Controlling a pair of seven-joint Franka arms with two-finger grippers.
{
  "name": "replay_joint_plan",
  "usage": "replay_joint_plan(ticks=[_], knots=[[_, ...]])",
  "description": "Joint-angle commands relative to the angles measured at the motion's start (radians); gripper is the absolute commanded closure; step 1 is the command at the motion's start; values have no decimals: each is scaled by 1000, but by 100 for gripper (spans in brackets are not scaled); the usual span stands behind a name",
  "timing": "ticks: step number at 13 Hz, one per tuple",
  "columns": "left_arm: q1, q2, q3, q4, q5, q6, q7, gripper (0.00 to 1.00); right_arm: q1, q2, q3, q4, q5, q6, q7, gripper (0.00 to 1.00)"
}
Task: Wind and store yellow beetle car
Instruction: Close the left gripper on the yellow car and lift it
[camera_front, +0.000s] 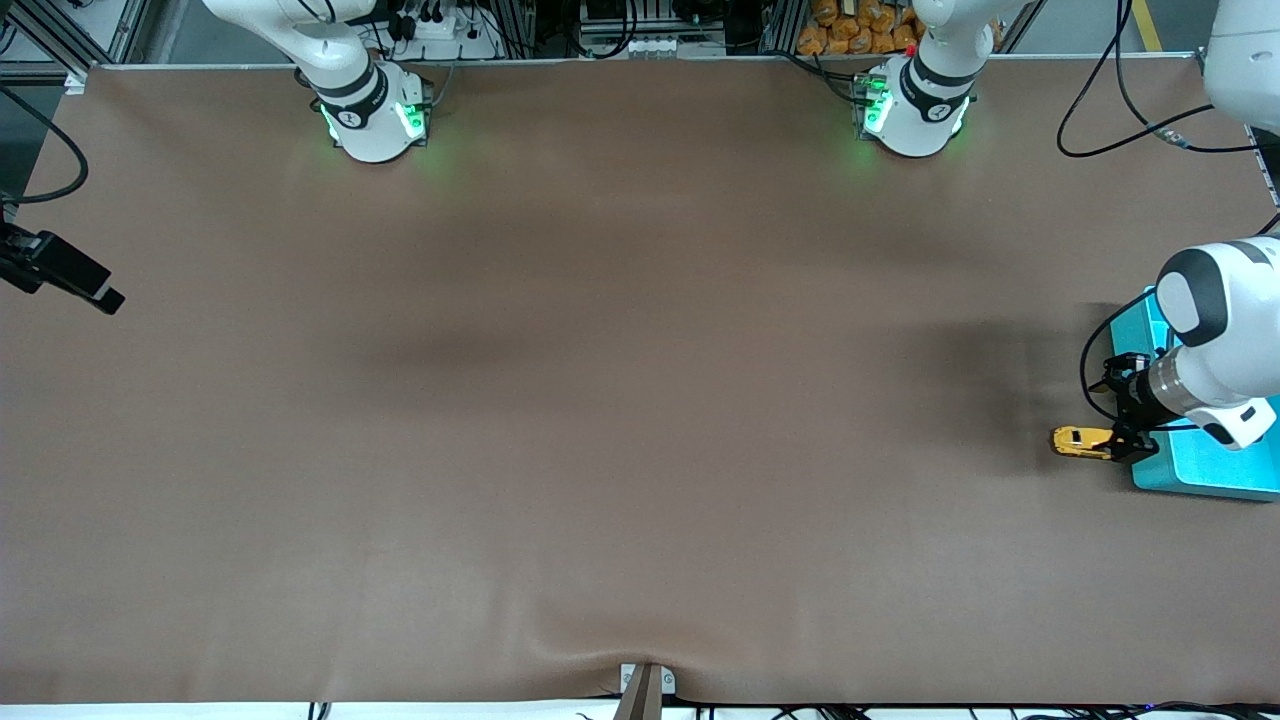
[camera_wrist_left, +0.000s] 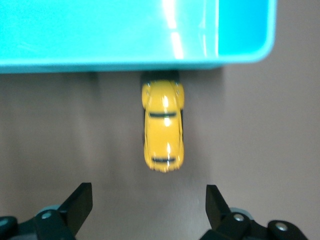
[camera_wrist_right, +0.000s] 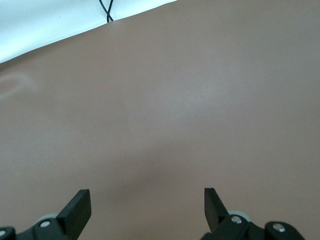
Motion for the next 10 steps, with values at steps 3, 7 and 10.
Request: replay_joint_plan(ticks=[3,7,10], knots=[[9,76,-10,53,23,78,-26,0,-25,-20,24,-3,-15,-10,27,0],[11,148,-8,95,29,127,-25,0,-22,-19,26,-2,-17,-10,27,0],[23,173,1,92,29,158,-26,0,-24,-17,24,-3,-15,-10,29,0]])
